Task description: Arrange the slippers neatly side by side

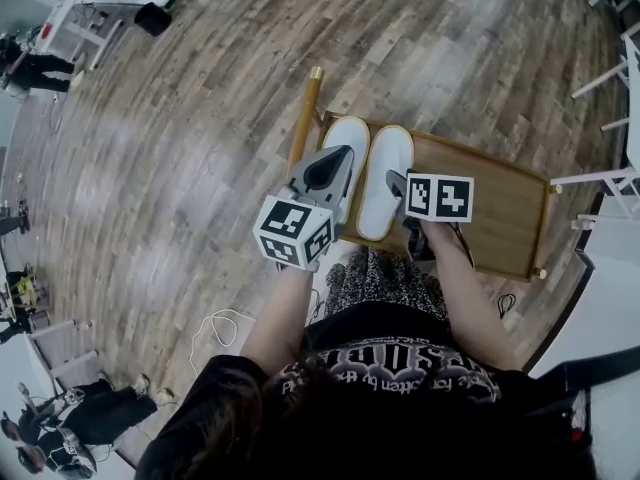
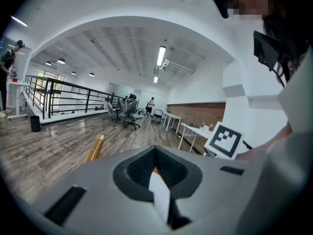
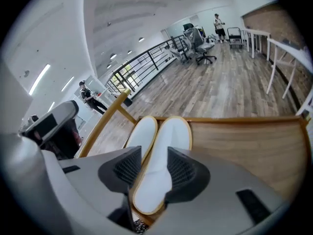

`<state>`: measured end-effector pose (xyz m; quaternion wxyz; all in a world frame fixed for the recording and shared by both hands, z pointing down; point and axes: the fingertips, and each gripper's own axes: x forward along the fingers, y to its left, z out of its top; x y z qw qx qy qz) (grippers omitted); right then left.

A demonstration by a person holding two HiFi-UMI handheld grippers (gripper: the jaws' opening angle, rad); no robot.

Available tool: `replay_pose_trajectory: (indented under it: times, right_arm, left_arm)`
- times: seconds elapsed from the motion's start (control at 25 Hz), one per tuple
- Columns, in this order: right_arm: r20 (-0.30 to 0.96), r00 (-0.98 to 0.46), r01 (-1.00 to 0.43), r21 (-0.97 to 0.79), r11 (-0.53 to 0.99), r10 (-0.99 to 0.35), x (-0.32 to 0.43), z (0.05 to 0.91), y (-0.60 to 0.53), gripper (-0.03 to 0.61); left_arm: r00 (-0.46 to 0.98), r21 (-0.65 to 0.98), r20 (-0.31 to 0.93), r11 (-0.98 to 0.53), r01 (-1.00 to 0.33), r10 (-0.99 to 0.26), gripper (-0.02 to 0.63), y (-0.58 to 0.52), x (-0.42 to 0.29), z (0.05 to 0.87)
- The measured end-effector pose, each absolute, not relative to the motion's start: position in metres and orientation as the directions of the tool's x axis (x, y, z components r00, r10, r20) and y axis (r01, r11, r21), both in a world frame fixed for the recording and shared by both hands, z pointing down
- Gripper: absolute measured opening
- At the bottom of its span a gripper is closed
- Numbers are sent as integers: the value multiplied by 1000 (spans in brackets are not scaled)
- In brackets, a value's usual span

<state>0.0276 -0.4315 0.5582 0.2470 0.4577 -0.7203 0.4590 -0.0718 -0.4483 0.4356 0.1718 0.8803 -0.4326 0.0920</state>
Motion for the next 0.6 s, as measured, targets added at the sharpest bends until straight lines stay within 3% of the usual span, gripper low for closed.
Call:
replay_pose_trajectory:
  times: [0.08,0.12,0.28,0.6]
  right_arm:
    - [755,-416,-909,-362,208,-506,36,535,-439,35]
    - [734,-408,-913,-334,234,-543,38,524,-443,5]
    - [651,-443,-897,-320,306,-616,43,487,-445,4]
    - [612,-466,-883,-276,379,-639,47,459,-432,3]
  left_arm:
    - [601,221,310,-558,-800,-737,3,-450,-74,435]
    - [597,220,308,-555,-802,-741,3,-451,-75,434]
    - [590,219,298,-548,-807,-751,3,-449,-73,427]
    - [603,212,283,-565,-797,-746,3,-441,-52,415]
